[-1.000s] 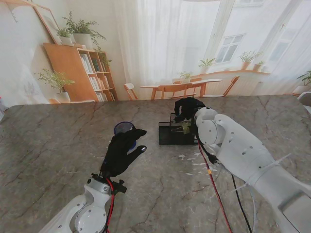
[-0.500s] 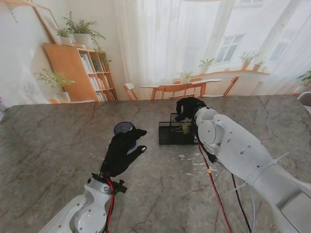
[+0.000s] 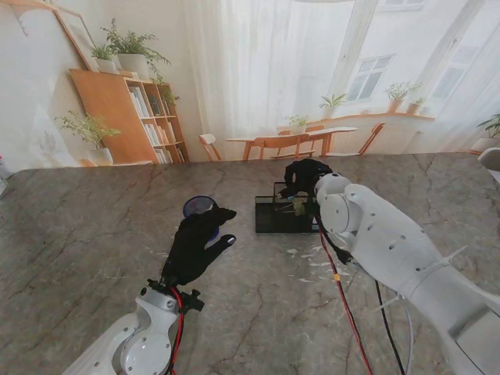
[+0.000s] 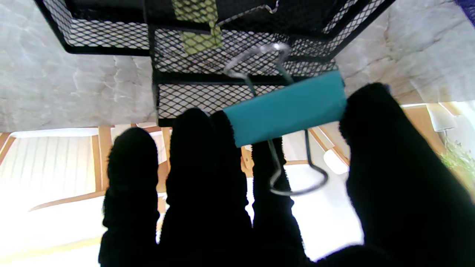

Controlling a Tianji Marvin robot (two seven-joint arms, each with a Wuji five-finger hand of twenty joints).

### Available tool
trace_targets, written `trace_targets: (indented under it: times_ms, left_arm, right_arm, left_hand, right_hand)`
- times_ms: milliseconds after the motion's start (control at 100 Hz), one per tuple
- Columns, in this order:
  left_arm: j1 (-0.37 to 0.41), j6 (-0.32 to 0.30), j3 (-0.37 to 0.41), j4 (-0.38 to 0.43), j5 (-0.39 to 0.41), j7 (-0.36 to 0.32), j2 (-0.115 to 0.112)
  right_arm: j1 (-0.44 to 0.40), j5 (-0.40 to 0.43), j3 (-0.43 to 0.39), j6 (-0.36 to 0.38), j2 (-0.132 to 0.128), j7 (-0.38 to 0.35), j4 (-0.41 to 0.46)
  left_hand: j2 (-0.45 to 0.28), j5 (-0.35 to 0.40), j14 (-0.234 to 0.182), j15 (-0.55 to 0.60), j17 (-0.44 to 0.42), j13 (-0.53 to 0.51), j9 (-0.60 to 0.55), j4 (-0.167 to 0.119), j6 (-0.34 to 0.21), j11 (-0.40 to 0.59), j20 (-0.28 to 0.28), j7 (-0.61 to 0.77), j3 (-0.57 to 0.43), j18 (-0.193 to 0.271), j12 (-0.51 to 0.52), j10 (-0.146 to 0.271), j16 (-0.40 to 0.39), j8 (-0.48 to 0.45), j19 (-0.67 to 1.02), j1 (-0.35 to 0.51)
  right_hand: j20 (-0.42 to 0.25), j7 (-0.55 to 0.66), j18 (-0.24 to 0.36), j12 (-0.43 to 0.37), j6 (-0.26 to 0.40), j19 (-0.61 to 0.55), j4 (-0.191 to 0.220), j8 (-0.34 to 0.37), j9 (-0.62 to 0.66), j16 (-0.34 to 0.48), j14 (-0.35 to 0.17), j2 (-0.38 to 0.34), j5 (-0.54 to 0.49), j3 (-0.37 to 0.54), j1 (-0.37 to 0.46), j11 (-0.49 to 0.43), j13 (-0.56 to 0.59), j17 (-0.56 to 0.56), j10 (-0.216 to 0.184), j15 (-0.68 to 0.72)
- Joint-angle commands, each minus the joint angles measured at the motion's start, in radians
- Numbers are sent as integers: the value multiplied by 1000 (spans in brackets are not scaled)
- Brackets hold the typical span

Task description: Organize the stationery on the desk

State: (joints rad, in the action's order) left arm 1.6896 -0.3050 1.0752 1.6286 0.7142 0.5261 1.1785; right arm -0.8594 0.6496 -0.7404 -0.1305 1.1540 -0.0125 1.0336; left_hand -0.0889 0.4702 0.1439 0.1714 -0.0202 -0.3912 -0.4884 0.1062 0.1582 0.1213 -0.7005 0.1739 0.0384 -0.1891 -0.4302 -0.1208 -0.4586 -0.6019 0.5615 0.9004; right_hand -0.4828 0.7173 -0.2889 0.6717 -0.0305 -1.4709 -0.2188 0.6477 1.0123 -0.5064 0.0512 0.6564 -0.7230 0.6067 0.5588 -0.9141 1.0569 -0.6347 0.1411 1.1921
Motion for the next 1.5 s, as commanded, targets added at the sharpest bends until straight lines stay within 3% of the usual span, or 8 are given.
trace_targets:
  times_ms: [0, 90, 530, 630, 950, 1050, 1330, 1490]
  left_arm:
    - [3, -5, -3, -2, -4, 5, 3]
    - [3, -6, -3, -2, -4, 7, 3]
    - [2, -10, -5, -4, -5, 7, 3]
    - [2, -10, -5, -4, -5, 8, 4]
    - [2, -12, -5, -4, -8, 4, 3]
    - [2, -13, -6, -4, -7, 5, 3]
    - [-2, -19, -9, -7, -11, 1, 3]
    - [-5, -21, -11, -9, -10, 0, 3]
  right_arm:
    - [-5, 6, -4, -4, -6, -16, 9]
    - [-9, 15, -7, -3, -10, -23, 15]
    - [-21, 41, -22, -13, -21, -38, 35]
    - [-20, 40, -23, -14, -21, -40, 35]
    - [2, 23, 2, -29, -14, -48, 13]
    - [13, 11, 14, -33, -9, -45, -1]
    - [27, -13, 27, -46, 3, -34, -13]
    - [35, -18, 35, -59, 3, -51, -11]
  left_hand:
    - [-65, 17, -19, 8, -2, -14, -9, -38, -28, -1, 7, 10, 15, -9, -4, 24, -7, -13, -19, 13]
    - [-65, 18, -18, 9, -2, -16, -11, -38, -28, -1, 7, 11, 16, -10, -5, 24, -7, -13, -19, 11]
    - [-65, 19, -18, 10, -1, -19, -17, -37, -29, 1, 7, 11, 16, -10, -6, 25, -8, -13, -19, 10]
    - [-65, 18, -18, 9, -1, -19, -16, -38, -29, 0, 6, 11, 15, -12, -5, 24, -8, -13, -19, 10]
    - [-65, 19, -19, 9, -1, -19, -18, -38, -30, 1, 6, 11, 16, -19, -6, 23, -7, -14, -18, 9]
    - [-66, 20, -20, 9, -1, -21, -21, -38, -31, 2, 5, 12, 16, -20, -7, 25, -7, -14, -18, 8]
    - [-66, 22, -19, 8, 0, -22, -26, -38, -31, 2, 5, 12, 15, -22, -7, 24, -7, -14, -18, 8]
    - [-66, 21, -19, 8, 0, -22, -25, -38, -30, 2, 6, 12, 15, -22, -7, 23, -7, -14, -19, 8]
  right_hand:
    - [-29, -45, -38, 80, -18, -47, 113, 33, 94, -21, -47, -76, -5, 80, 88, -233, -24, -6, -191, -7]
    - [-33, -160, -47, 75, -32, -50, 159, 71, 96, -20, -39, -113, 7, 65, 65, -237, -23, -4, -185, -3]
    - [-57, -418, -85, 75, -108, -55, 168, 17, 62, -23, 6, -192, 195, -58, 30, -219, -42, 33, -129, -4]
    - [-59, -446, -90, 65, -124, -46, 167, 8, 16, -21, 22, -217, 244, -83, 4, -177, -64, 56, -90, -16]
    - [-73, -494, -105, 53, -163, -43, 171, -12, -40, -25, 42, -254, 316, -119, -21, -93, -79, 79, -37, -24]
    - [-77, -515, -118, 25, -174, -22, 173, -20, -102, -25, 65, -273, 347, -129, -25, 1, -122, 126, 6, -45]
    - [-90, -532, -135, -4, -198, -20, 174, -24, -139, -31, 85, -292, 368, -139, -32, 91, -133, 144, 49, -55]
    - [-99, -546, -159, -26, -201, -18, 174, -29, -195, -31, 106, -300, 379, -139, -55, 167, -137, 156, 103, -63]
